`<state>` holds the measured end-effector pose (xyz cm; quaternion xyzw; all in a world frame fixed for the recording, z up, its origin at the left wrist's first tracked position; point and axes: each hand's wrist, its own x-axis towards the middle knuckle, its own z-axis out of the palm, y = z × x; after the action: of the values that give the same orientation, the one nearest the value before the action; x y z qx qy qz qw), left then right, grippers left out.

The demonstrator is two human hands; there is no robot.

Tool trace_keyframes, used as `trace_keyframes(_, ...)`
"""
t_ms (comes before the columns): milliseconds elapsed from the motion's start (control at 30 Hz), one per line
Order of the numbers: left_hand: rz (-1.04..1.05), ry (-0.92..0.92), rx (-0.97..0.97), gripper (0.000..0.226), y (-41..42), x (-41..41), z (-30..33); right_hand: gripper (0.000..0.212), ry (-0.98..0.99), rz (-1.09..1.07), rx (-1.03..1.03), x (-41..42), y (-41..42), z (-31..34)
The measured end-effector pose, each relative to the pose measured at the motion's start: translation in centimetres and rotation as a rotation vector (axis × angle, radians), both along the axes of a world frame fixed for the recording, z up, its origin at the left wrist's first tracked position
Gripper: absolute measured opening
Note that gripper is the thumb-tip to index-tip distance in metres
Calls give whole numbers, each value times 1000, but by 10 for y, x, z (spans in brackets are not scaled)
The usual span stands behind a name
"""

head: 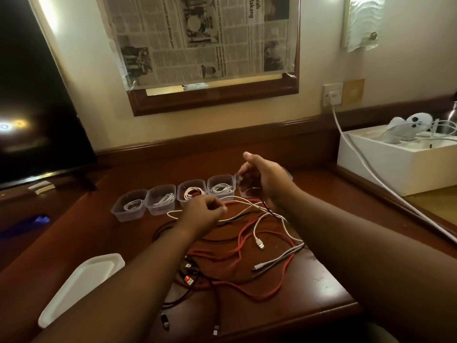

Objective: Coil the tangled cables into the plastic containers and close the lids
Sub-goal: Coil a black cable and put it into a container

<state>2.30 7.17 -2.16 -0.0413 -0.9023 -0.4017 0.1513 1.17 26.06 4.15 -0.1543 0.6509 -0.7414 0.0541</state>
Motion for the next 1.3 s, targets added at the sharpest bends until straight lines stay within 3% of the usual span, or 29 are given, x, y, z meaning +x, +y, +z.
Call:
trace_keyframes(100,-73,45,113,28,22,-3,13,8,-6,130,148,3,-2,15)
trace_keyframes(167,-220,0,249,39,37,-7,17,16,-21,198,165,5,-2,23)
trace_keyframes(233,-209,-60,288,30,52,-11,16,20,-54,240,115,9,2,29)
trace_keyframes(333,-54,-78,155,7,64,-25,8,19,-92,325,34,15,9,33)
trace_keyframes(467,-145,-97,64,12,69,-30,-3,16,14,223,-53,19,26,38)
trace_keyframes(567,-100,-61,120,16,70,-34,2,40,185,-72,319,6,41,28)
trace_keyframes(633,-79,-37,315,18,70,-37,14,55,257,-197,628,-8,50,9)
trace_keyframes(700,-96,0,494,18,72,-32,31,59,244,-191,824,-12,54,-13)
trace_keyframes(733,-123,18,533,17,74,-28,39,54,238,-155,887,-13,55,-23)
trace_keyframes(833,-242,58,508,9,79,-16,57,9,253,-95,977,-15,54,-42)
trace_keyframes(933,-250,65,539,8,81,-15,53,23,251,-163,848,-20,51,-41)
trace_keyframes(1033,-172,-32,608,23,83,-20,34,31,210,-290,392,-17,47,-27)
trace_keyframes(1100,-222,-154,541,30,87,-21,19,35,122,-254,127,-12,44,-14)
trace_keyframes(1233,-297,-268,385,13,97,-18,-5,40,114,-255,-28,-12,42,-2)
trace_keyframes(1300,-259,-271,264,14,96,-21,-16,39,33,-211,-262,-12,47,6)
